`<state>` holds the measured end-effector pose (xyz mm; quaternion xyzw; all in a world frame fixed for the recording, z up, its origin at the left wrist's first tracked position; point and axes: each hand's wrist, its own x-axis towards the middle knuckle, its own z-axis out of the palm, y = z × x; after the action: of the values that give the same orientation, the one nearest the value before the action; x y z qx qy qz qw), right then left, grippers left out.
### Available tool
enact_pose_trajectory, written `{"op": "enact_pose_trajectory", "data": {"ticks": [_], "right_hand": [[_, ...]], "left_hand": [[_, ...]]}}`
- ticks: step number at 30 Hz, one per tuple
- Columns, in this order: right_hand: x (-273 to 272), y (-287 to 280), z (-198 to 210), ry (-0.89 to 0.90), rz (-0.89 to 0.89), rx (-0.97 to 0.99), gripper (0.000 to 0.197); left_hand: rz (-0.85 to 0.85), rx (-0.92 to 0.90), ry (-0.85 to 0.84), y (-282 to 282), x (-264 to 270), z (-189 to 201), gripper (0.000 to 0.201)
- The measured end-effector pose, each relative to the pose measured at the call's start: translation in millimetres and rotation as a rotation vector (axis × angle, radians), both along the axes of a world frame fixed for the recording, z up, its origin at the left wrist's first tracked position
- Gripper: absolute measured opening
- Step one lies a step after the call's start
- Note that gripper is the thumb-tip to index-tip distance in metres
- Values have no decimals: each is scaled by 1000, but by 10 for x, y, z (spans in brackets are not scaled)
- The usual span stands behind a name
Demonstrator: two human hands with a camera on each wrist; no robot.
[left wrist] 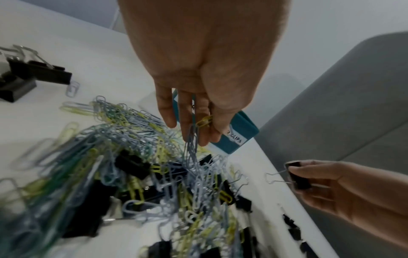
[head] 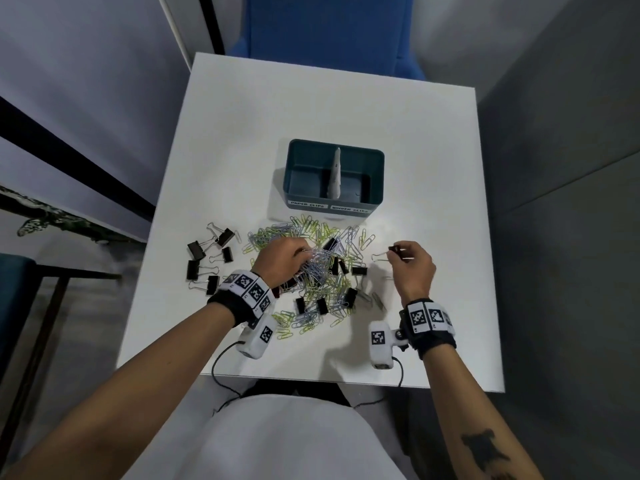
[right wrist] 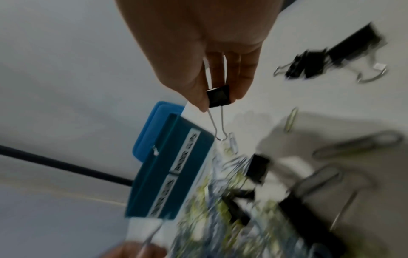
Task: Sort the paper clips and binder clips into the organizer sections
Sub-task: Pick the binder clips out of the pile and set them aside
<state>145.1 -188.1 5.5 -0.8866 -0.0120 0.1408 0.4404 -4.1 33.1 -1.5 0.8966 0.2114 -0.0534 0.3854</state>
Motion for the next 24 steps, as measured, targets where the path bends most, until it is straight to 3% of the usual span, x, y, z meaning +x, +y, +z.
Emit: {"op": "enact_pose_trajectory", "data": {"ticks": [3, 6, 9, 13, 18, 22, 24], "right_hand": [[209, -243, -106, 3, 41, -203, 21], [359, -436, -162, 81, 110, -347, 29], [415, -518, -199, 116, 181, -387, 31], [424, -513, -254, 112, 249, -407, 28], [298, -375, -225, -76, 306, -456, 23], [-11, -119, -291, -66, 545, -387, 26], [-170, 13, -345, -68, 584, -395, 32]], "left_hand": [[17, 167, 23, 19, -52, -41, 11], [-17, 372, 19, -44, -35, -78, 22], [-111, 460, 3, -156, 84, -67, 26], [-191, 441, 5, -249, 311, -108, 23], [-233, 399, 135, -207, 568, -275, 36], [-293, 351, 236, -192, 672, -352, 42], [-285, 334, 256, -219, 698, -374, 42]]}}
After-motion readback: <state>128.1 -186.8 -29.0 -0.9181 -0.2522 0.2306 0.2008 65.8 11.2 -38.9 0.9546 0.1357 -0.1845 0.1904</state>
